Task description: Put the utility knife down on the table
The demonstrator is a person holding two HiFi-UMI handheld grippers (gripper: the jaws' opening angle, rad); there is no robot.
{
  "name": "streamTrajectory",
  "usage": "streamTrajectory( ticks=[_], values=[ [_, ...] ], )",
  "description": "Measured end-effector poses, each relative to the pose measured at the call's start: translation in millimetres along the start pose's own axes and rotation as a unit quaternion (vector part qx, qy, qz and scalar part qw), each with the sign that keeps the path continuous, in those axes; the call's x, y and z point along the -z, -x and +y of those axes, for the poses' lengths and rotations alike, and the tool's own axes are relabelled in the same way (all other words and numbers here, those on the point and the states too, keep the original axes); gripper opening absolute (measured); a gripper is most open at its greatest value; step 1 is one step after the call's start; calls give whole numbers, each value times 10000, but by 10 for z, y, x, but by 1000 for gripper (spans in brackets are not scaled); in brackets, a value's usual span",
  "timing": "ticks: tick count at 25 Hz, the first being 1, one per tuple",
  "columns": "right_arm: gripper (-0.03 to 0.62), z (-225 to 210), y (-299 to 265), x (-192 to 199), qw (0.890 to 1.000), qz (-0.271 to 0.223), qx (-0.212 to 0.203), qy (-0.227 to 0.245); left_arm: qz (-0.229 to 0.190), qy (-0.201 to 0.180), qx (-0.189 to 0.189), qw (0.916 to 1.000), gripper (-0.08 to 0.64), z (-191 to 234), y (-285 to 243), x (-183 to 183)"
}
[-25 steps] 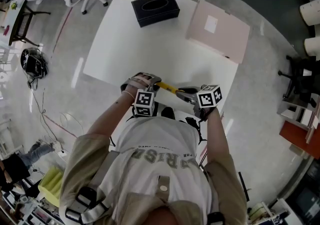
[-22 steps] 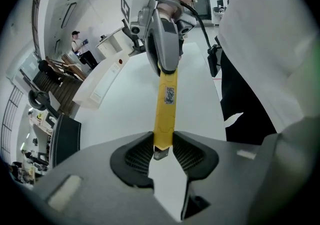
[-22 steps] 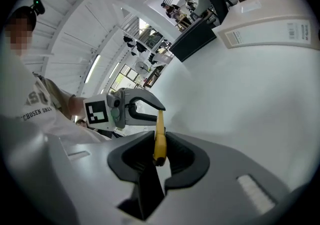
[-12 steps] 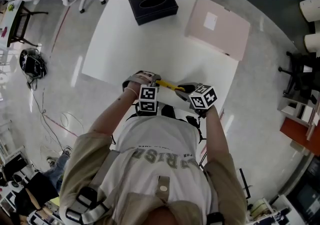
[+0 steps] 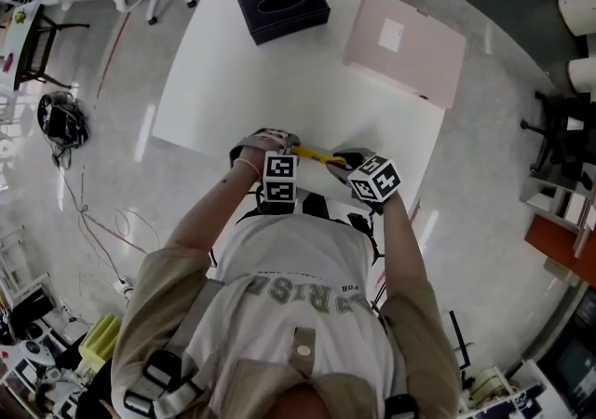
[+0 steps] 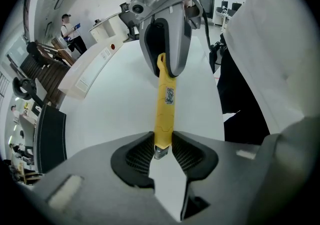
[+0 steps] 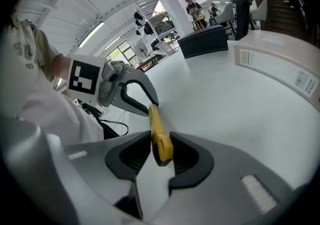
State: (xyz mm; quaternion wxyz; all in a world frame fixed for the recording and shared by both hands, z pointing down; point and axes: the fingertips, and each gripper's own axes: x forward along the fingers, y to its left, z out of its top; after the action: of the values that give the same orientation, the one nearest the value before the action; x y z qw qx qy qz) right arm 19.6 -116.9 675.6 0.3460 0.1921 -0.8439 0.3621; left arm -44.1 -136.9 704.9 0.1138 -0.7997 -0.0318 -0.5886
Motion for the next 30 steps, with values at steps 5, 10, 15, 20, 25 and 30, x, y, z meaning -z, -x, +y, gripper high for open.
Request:
streamTrajectory(
  ticks=[5,10,15,20,25,30],
  values=[
    [133,-10,-33,18,9982,194,238,519,127,100,263,9995,118,-4,-23,15],
    [143,3,-43,30,9918,398,488,1111,194,210,380,9989,118,0,-22,17],
    [148,-9,-87,131,9762,812,791,1846,274,192,560,9979,118,-9,-45,11],
    [153,-42,-104,154,9691,924,977,2068,338,226,669,9969,118,-13,-42,13],
    [160,-74,-114,185,9618,1046,1113,2272,417,232,799,9957,118,-14,-57,12],
    [163,-69,-105,172,9651,962,1104,2173,388,252,814,9956,118,-14,-59,6]
  ],
)
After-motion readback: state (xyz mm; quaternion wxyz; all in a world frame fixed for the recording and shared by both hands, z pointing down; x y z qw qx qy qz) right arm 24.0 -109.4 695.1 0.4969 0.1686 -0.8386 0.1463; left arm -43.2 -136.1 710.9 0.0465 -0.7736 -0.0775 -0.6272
